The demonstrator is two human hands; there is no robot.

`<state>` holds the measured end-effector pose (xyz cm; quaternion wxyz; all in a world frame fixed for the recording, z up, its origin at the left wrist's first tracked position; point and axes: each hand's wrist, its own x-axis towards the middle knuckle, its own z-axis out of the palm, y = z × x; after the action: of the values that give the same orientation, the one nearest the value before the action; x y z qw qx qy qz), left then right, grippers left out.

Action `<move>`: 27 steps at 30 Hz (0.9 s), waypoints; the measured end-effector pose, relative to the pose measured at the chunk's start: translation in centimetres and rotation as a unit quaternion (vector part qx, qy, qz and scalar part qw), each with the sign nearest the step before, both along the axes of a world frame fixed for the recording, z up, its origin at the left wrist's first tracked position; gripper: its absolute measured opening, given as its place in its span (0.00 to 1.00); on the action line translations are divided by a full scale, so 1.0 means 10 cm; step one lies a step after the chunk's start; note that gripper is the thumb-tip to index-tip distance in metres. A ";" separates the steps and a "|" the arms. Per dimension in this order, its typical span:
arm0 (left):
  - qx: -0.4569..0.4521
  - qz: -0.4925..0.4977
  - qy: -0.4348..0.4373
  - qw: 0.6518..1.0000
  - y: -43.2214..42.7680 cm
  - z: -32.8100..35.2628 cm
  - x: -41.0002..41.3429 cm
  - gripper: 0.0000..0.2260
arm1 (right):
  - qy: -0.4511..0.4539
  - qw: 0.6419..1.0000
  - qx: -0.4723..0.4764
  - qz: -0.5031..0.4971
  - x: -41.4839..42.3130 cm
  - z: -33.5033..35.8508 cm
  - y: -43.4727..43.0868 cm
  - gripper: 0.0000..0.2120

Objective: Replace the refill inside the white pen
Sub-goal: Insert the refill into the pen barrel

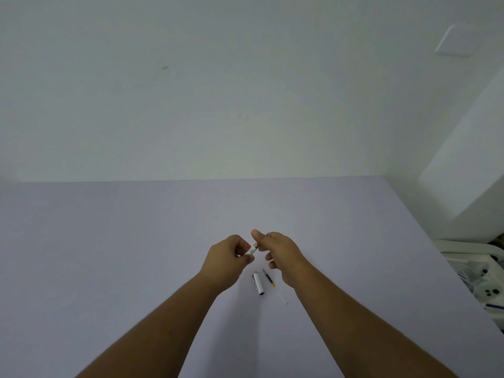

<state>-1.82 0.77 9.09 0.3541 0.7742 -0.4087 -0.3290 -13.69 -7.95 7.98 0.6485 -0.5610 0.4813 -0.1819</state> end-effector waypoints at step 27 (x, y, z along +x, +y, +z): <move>-0.001 0.004 0.011 1.000 0.02 0.05 -0.04 0.03 | -0.052 0.998 0.018 -0.012 -0.04 0.00 0.02 0.12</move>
<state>-2.24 0.95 9.58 0.3610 0.7719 -0.4018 -0.3351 -14.09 -7.70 7.93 0.6802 -0.5333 0.4569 -0.2102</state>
